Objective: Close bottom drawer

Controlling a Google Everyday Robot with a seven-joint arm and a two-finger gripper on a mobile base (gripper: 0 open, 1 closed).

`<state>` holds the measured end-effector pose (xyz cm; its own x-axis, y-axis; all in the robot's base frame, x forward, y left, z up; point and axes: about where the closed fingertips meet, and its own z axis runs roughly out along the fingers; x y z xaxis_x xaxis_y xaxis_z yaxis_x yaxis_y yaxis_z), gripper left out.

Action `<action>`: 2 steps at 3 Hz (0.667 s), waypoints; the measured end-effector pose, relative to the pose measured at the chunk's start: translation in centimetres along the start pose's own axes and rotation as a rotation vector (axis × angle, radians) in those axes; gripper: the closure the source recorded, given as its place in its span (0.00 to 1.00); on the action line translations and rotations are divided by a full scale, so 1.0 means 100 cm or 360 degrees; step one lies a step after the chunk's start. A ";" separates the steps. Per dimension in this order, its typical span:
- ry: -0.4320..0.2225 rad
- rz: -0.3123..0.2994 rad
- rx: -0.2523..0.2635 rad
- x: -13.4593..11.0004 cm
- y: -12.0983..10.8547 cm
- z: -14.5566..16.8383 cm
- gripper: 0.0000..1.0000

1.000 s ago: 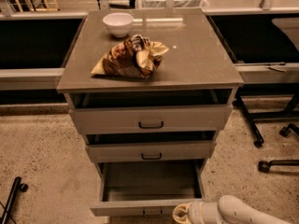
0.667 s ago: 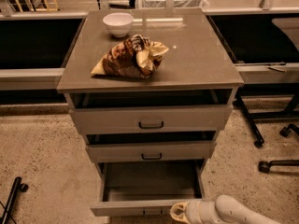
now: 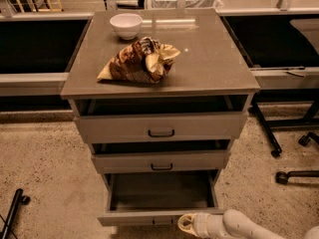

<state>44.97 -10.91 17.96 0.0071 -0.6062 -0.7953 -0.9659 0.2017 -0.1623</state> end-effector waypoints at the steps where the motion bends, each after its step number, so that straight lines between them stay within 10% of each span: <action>1: 0.0010 -0.0009 -0.0001 0.001 0.003 0.009 1.00; 2: 0.0014 -0.0054 0.0058 0.014 0.000 0.025 1.00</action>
Offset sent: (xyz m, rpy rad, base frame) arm 0.0224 0.0083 -0.0610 -0.0378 -0.1295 -0.0425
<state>45.66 -9.86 15.35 0.0373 -0.6200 -0.7837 -0.9550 0.2087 -0.2106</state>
